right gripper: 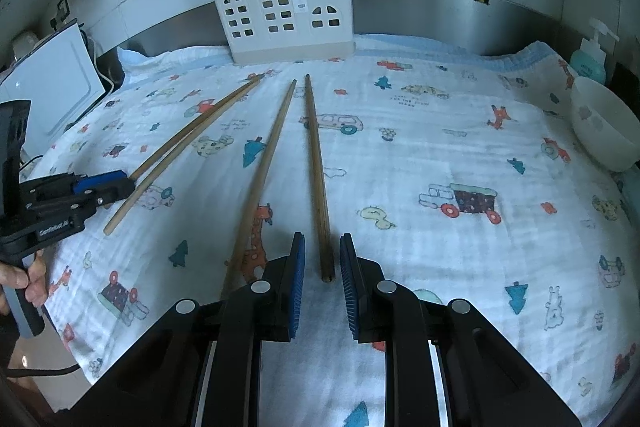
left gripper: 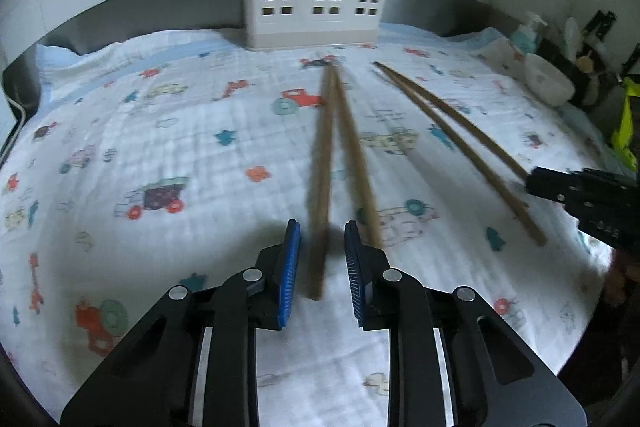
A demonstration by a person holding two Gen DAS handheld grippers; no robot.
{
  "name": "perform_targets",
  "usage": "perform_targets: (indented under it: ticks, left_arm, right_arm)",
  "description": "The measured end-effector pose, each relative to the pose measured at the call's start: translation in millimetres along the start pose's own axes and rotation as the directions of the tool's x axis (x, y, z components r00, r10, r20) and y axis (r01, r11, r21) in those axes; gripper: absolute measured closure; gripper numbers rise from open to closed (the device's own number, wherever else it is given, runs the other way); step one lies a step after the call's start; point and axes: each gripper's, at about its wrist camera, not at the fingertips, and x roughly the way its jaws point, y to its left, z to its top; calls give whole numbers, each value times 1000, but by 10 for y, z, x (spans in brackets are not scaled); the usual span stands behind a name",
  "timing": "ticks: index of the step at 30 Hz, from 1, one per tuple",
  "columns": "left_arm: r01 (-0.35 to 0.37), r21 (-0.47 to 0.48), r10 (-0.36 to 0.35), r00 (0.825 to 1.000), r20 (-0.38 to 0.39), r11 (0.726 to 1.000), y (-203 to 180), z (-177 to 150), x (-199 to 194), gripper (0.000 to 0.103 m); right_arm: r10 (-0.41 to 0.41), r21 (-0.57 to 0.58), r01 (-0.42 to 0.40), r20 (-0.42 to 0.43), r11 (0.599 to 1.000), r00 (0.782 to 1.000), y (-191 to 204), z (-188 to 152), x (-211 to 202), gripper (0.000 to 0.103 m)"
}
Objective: Organize utensils
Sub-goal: 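Bring the left tool back and close it on another wooden chopstick, then lift the chopstick upright with the left tool and carry it to the holder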
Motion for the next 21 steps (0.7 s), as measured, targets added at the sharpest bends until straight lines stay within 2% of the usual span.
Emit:
perform_targets:
  ticks: [6, 10, 13, 15, 21]
  left_arm:
    - [15, 4, -15, 1000, 8, 1000, -12, 2, 17, 82]
    - [18, -18, -18, 1000, 2, 1000, 44, 40, 44, 89]
    - [12, 0, -12, 1000, -12, 1000, 24, 58, 51, 89]
    - [21, -14, -22, 1000, -18, 1000, 50, 87, 49, 97]
    - [45, -33, -43, 998, 50, 998, 95, 209, -131, 97]
  right_arm:
    - [-33, -18, 33, 7, 999, 999, 28, 4, 15, 95]
    - [-14, -10, 15, 12, 1000, 1000, 35, 5, -13, 96]
    - [-1, -16, 2, 24, 1000, 1000, 76, 36, -66, 96]
    - [1, -19, 0, 39, 1000, 999, 100, 69, -118, 96]
    - [15, -20, -13, 124, 1000, 992, 104, 279, -429, 96]
